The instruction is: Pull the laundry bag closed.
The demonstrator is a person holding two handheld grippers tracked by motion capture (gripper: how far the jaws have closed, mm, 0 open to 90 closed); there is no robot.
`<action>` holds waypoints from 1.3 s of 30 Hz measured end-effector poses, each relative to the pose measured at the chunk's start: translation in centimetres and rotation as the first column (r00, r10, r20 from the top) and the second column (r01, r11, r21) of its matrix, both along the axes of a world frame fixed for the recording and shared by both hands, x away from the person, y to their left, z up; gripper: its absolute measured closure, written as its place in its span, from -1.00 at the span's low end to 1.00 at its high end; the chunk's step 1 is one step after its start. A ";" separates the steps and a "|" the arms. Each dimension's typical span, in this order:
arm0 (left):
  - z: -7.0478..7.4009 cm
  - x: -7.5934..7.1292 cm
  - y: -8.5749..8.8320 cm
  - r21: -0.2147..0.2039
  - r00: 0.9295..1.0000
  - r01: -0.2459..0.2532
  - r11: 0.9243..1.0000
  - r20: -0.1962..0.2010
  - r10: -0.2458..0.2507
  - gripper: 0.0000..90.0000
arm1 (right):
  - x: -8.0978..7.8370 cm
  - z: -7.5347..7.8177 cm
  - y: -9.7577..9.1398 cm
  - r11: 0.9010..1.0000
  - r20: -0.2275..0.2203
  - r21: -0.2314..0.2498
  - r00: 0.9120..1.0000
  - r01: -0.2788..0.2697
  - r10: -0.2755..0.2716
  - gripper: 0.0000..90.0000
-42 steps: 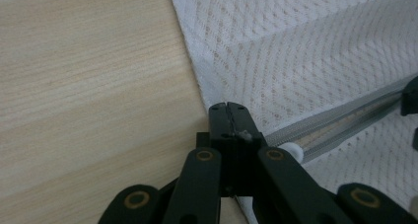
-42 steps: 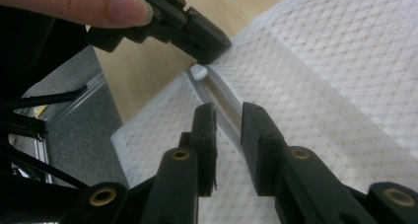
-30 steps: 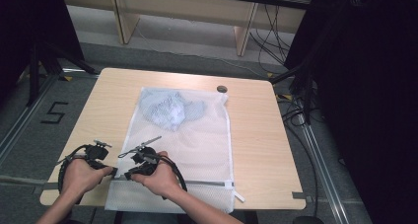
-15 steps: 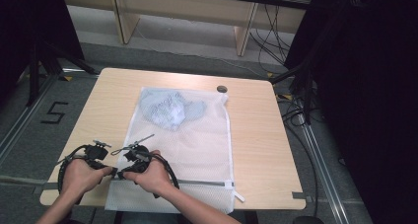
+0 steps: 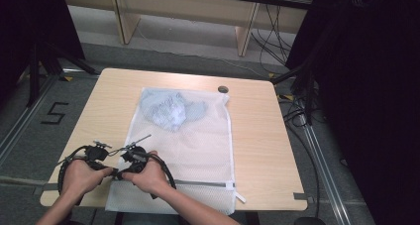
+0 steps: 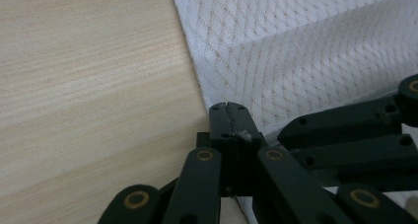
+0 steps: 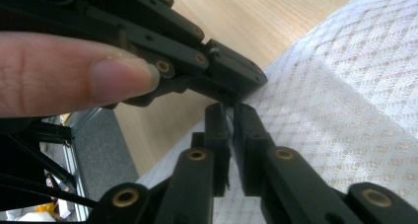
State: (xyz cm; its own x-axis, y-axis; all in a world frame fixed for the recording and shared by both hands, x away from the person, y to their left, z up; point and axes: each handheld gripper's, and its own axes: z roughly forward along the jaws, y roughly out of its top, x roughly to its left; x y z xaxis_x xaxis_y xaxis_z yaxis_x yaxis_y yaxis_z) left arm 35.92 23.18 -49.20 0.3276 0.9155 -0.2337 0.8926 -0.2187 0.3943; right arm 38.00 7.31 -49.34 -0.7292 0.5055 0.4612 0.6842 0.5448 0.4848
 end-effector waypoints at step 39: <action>0.1 -0.4 -0.5 0.051 0.998 0.045 0.998 0.035 -0.047 1.00 | -0.7 0.4 -1.6 0.999 0.019 -0.032 0.999 0.038 -0.038 0.93</action>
